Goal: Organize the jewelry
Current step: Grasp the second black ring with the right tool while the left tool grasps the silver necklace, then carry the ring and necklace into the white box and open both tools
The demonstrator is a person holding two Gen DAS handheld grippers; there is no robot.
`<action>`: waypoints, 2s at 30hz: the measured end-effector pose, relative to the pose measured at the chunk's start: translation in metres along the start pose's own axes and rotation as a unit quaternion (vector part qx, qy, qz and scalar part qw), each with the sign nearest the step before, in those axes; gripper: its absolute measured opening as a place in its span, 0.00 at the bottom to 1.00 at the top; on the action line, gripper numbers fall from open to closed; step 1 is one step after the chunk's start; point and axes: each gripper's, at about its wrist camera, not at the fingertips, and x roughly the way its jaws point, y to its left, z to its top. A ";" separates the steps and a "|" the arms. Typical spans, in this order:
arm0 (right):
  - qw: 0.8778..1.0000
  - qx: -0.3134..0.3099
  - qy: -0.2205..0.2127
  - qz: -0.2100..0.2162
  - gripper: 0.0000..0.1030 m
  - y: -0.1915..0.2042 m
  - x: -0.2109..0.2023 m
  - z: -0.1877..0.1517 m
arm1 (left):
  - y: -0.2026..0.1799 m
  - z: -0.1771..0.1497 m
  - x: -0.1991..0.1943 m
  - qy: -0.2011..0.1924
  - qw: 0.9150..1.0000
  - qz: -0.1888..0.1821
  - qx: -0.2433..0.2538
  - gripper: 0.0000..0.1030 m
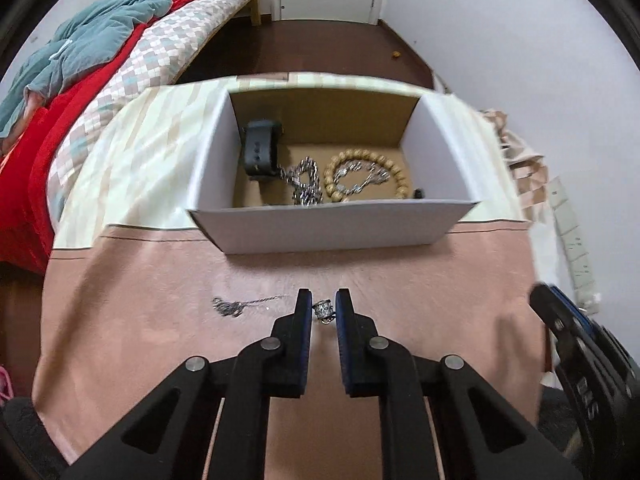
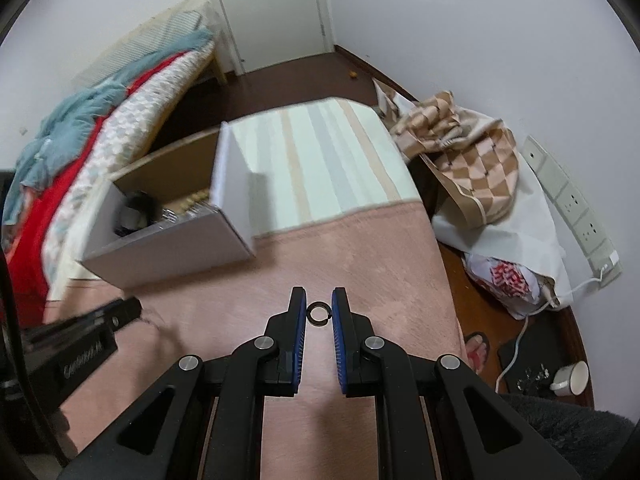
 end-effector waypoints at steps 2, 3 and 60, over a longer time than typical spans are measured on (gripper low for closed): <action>1.000 -0.003 -0.005 0.013 0.13 0.005 -0.012 0.009 | 0.004 0.006 -0.023 -0.009 1.000 -0.010 0.006 0.09; 1.000 -0.004 -0.007 0.023 0.13 0.009 -0.020 0.016 | 0.007 0.011 -0.028 -0.013 1.000 -0.012 0.010 0.09; 0.984 -0.099 0.145 0.025 0.74 0.090 0.064 0.159 | 0.073 0.159 -0.024 0.004 0.999 0.039 -0.026 0.99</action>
